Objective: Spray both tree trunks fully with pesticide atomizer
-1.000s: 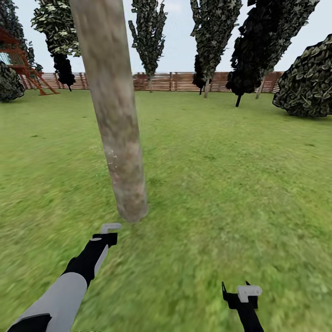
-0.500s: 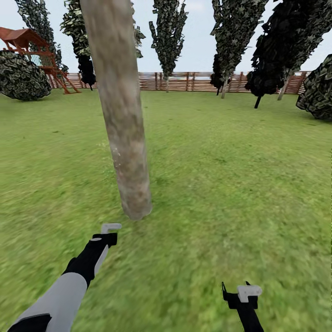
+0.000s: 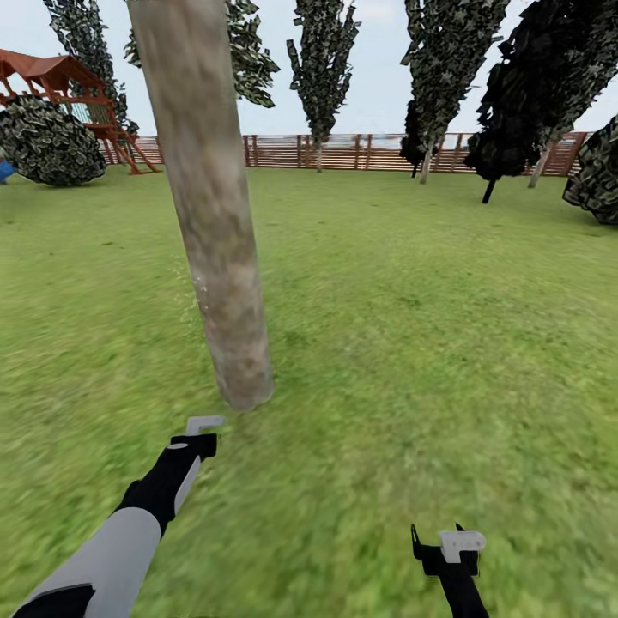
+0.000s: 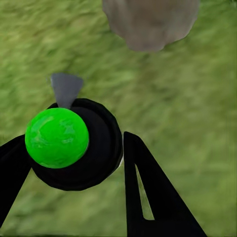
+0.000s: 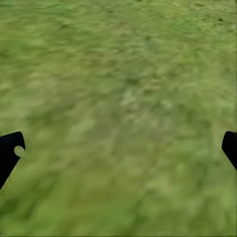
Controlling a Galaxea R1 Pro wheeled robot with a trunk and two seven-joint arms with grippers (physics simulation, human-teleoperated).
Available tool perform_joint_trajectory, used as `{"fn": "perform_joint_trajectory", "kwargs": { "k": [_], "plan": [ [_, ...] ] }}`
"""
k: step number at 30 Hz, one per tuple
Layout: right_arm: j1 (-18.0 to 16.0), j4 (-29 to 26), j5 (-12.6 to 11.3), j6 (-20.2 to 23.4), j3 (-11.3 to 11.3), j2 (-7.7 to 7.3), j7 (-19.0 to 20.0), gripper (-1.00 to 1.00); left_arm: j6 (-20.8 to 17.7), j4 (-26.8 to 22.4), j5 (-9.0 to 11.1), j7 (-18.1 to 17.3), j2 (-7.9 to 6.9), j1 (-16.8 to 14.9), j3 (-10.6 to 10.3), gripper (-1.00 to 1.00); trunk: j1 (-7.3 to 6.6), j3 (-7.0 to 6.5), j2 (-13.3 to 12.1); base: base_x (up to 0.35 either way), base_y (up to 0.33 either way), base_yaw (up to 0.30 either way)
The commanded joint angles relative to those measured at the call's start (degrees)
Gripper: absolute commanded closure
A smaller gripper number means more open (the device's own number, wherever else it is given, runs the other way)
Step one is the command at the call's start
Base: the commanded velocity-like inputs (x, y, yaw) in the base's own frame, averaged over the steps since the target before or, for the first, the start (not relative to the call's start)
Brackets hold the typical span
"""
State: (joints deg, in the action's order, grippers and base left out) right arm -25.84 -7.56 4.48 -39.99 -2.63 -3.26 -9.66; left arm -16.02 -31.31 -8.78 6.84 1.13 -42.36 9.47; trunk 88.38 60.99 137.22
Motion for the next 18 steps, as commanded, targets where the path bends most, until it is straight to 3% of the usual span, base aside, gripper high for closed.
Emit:
{"fn": "perform_joint_trajectory", "kwargs": {
  "k": [1, 7, 10, 12, 18],
  "plan": [
    [0.0, -0.02, 0.0, 0.0, -0.01, 0.0, 0.0, -1.0, 0.18, 0.01, 0.02, 0.02, 0.08, 0.0, 0.01, 1.0, 0.0, 0.0, 0.0, 0.013, -0.022, 0.265],
    [0.0, -0.01, -0.08, -0.07, 0.07, -0.08, -0.01, -1.0, 2.46, 0.05, -0.25, 0.49, 0.47, -1.1, -0.17, 1.0, 0.0, 0.0, 0.0, 0.003, -0.005, 0.076],
    [0.0, 0.0, -0.08, -0.07, 0.08, -0.08, -0.01, -1.0, -4.93, 0.09, -0.14, 1.16, 1.68, -5.78, -0.29, 1.0, 0.0, 0.0, 0.0, 0.0, 0.0, 0.002],
    [0.0, 0.0, -0.08, -0.03, 0.08, -0.11, -0.01, -1.0, -6.1, -0.37, -0.23, 0.92, 2.7, -5.97, -0.44, 1.0, 0.0, 0.0, 0.0, 0.0, 0.0, 0.0],
    [0.0, 0.0, -0.08, -0.05, 0.08, -0.14, -0.01, -1.0, -6.98, -0.7, -0.52, 0.38, 2.84, -5.75, -0.87, 1.0, 0.0, 0.0, 0.0, 0.172, 0.0, 0.0]
  ]
}}
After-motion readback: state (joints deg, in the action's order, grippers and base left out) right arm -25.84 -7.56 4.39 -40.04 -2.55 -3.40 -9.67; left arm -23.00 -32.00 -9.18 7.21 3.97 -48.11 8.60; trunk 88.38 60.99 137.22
